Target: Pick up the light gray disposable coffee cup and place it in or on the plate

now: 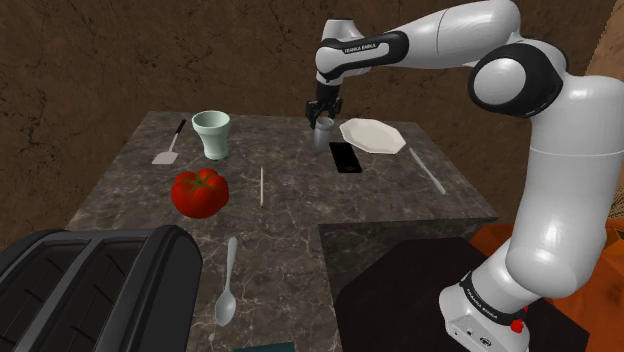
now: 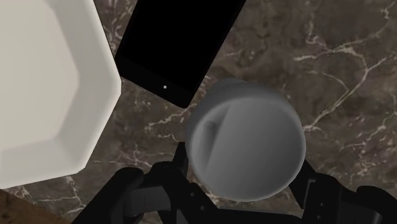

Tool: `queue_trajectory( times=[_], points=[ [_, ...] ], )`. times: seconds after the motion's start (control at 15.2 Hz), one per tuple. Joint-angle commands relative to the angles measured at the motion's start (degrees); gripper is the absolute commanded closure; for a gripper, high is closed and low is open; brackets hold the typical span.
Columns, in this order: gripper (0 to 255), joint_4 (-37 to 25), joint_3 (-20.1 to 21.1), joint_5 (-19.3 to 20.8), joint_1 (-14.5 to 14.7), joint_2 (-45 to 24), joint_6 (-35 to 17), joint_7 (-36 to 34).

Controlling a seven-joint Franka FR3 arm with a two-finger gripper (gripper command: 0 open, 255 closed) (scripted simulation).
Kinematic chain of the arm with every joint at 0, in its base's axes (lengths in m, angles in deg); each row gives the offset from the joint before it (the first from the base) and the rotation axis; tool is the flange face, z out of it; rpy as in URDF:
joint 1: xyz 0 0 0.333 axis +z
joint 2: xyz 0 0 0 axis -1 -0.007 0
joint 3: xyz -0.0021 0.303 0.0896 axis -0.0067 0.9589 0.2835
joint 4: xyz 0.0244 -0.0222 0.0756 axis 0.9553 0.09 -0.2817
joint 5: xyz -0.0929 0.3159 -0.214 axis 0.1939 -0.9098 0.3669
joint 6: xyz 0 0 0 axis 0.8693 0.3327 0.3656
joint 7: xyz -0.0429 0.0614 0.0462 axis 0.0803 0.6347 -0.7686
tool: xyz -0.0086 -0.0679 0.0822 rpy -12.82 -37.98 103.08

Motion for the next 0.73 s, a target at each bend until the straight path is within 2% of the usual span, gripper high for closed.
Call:
queue_trajectory(
  times=[0.0,0.53,0.66],
  points=[
    [255,0.02,-0.01,0.01,-0.01,-0.02,0.01,0.0],
    [255,0.02,-0.01,0.01,-0.01,-0.02,0.0,0.0],
    [255,-0.88,0.0,-0.01,-0.01,0.41,1.33,0.01]
  ],
)
